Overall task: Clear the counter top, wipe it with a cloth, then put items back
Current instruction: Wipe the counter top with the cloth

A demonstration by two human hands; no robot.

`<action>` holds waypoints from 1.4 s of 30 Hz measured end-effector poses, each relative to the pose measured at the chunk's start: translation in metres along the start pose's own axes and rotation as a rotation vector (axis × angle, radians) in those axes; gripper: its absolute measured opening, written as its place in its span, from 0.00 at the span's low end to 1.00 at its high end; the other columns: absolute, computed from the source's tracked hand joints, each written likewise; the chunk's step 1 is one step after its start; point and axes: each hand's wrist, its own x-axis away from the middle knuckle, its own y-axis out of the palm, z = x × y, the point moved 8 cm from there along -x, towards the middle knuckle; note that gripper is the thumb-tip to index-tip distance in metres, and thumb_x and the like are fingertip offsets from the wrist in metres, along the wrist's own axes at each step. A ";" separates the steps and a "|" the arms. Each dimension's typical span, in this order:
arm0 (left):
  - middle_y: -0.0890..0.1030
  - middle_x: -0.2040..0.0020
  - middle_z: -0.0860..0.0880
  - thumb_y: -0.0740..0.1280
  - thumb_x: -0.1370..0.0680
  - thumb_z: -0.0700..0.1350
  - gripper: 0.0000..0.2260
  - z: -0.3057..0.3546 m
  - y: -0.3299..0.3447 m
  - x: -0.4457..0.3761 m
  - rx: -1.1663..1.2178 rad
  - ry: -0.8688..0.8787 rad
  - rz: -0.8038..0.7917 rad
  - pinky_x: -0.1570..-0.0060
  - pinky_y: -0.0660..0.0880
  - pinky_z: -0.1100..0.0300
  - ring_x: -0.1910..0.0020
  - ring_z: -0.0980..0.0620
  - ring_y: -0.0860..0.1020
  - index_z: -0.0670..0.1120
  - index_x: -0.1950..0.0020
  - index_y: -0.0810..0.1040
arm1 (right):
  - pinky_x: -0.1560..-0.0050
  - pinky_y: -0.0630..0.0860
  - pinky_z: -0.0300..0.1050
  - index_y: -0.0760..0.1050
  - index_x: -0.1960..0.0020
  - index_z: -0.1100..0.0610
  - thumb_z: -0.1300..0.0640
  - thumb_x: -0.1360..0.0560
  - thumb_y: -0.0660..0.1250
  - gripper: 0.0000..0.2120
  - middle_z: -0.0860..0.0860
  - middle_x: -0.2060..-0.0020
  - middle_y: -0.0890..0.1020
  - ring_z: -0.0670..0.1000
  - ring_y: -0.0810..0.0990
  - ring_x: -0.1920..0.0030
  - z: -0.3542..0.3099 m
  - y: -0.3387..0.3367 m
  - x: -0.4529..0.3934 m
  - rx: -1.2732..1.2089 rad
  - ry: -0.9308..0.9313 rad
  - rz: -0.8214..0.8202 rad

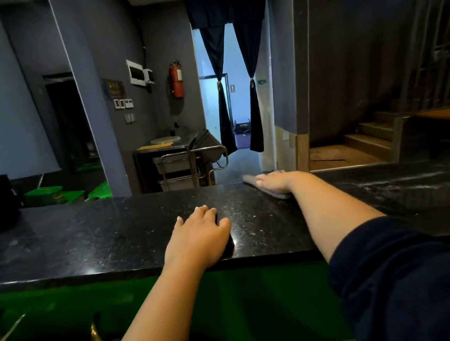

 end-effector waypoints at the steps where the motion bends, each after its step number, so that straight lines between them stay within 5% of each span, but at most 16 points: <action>1: 0.53 0.21 0.48 0.46 0.18 0.53 0.25 0.000 0.000 0.000 0.017 0.000 0.002 0.25 0.45 0.46 0.23 0.51 0.51 0.48 0.22 0.55 | 0.28 0.47 0.70 0.49 0.23 0.39 0.27 0.30 0.39 0.38 0.53 0.22 0.53 0.61 0.49 0.23 0.011 -0.003 0.009 0.002 0.054 0.009; 5: 0.56 0.22 0.45 0.47 0.17 0.47 0.20 0.006 -0.003 0.004 -0.103 0.057 0.012 0.27 0.50 0.40 0.23 0.47 0.51 0.45 0.26 0.62 | 0.28 0.50 0.68 0.52 0.23 0.44 0.37 0.24 0.44 0.31 0.52 0.22 0.53 0.60 0.51 0.23 -0.016 -0.001 0.050 0.028 -0.016 0.009; 8: 0.55 0.22 0.43 0.49 0.18 0.42 0.16 0.008 -0.006 0.009 -0.165 0.075 0.031 0.29 0.53 0.37 0.23 0.44 0.52 0.43 0.31 0.63 | 0.28 0.46 0.69 0.49 0.23 0.40 0.36 0.23 0.43 0.29 0.49 0.21 0.49 0.59 0.47 0.22 -0.050 0.016 0.098 0.070 -0.166 -0.024; 14: 0.56 0.22 0.48 0.45 0.17 0.48 0.22 0.007 -0.013 0.013 0.173 0.013 0.074 0.26 0.50 0.43 0.24 0.46 0.57 0.47 0.23 0.57 | 0.28 0.56 0.64 0.63 0.27 0.42 0.45 0.18 0.50 0.20 0.45 0.25 0.64 0.51 0.61 0.26 -0.056 0.022 0.186 -0.060 -0.391 0.120; 16: 0.59 0.23 0.44 0.48 0.17 0.46 0.21 0.017 -0.018 0.014 0.225 0.060 0.140 0.26 0.52 0.44 0.25 0.45 0.58 0.44 0.24 0.60 | 0.28 0.49 0.69 0.65 0.28 0.41 0.45 0.18 0.53 0.19 0.45 0.26 0.65 0.53 0.58 0.24 -0.047 0.011 0.208 -0.100 -0.377 0.162; 20: 0.65 0.25 0.44 0.55 0.19 0.44 0.21 0.077 -0.031 0.026 0.331 0.223 0.228 0.29 0.58 0.52 0.27 0.46 0.62 0.45 0.25 0.64 | 0.30 0.37 0.71 0.58 0.24 0.43 0.37 0.21 0.54 0.27 0.47 0.22 0.54 0.54 0.44 0.22 0.003 -0.015 0.248 -0.181 -0.259 0.251; 24: 0.56 0.22 0.46 0.50 0.22 0.67 0.32 0.150 0.009 0.028 0.121 0.212 -0.062 0.28 0.48 0.40 0.23 0.42 0.52 0.52 0.22 0.53 | 0.28 0.38 0.68 0.50 0.21 0.48 0.26 0.31 0.58 0.46 0.48 0.21 0.49 0.53 0.42 0.22 0.083 -0.011 0.272 -0.050 -0.104 0.156; 29: 0.44 0.21 0.49 0.43 0.31 0.77 0.40 0.139 0.031 0.011 -0.124 -0.040 -0.131 0.34 0.38 0.27 0.23 0.40 0.41 0.60 0.23 0.48 | 0.28 0.41 0.67 0.46 0.21 0.49 0.25 0.34 0.61 0.52 0.50 0.21 0.46 0.54 0.43 0.22 0.149 -0.003 0.270 0.053 -0.061 0.012; 33: 0.43 0.21 0.55 0.40 0.33 0.79 0.42 0.134 0.026 -0.015 -0.152 -0.070 -0.140 0.35 0.37 0.27 0.22 0.44 0.41 0.61 0.23 0.47 | 0.25 0.45 0.62 0.47 0.21 0.48 0.22 0.39 0.60 0.56 0.50 0.21 0.49 0.52 0.47 0.22 0.174 -0.002 0.259 0.086 -0.157 0.060; 37: 0.42 0.21 0.55 0.27 0.49 0.82 0.54 0.109 0.050 -0.083 -0.224 -0.018 -0.227 0.30 0.44 0.32 0.22 0.46 0.42 0.65 0.24 0.47 | 0.24 0.46 0.58 0.49 0.22 0.47 0.15 0.51 0.54 0.65 0.48 0.22 0.52 0.50 0.49 0.22 0.177 -0.003 0.256 0.046 -0.201 0.128; 40: 0.34 0.23 0.51 0.40 0.28 0.74 0.32 0.132 0.036 -0.086 -0.173 -0.185 -0.246 0.31 0.38 0.32 0.23 0.40 0.39 0.66 0.25 0.47 | 0.23 0.44 0.57 0.47 0.21 0.47 0.16 0.52 0.55 0.66 0.46 0.21 0.49 0.48 0.46 0.22 0.177 -0.001 0.255 0.031 -0.184 0.117; 42: 0.36 0.22 0.46 0.43 0.26 0.73 0.30 0.141 0.034 -0.100 -0.180 -0.286 -0.248 0.31 0.39 0.31 0.24 0.36 0.40 0.68 0.25 0.44 | 0.23 0.42 0.57 0.45 0.21 0.47 0.17 0.49 0.59 0.65 0.45 0.21 0.46 0.47 0.43 0.22 0.177 -0.001 0.252 0.025 -0.178 0.101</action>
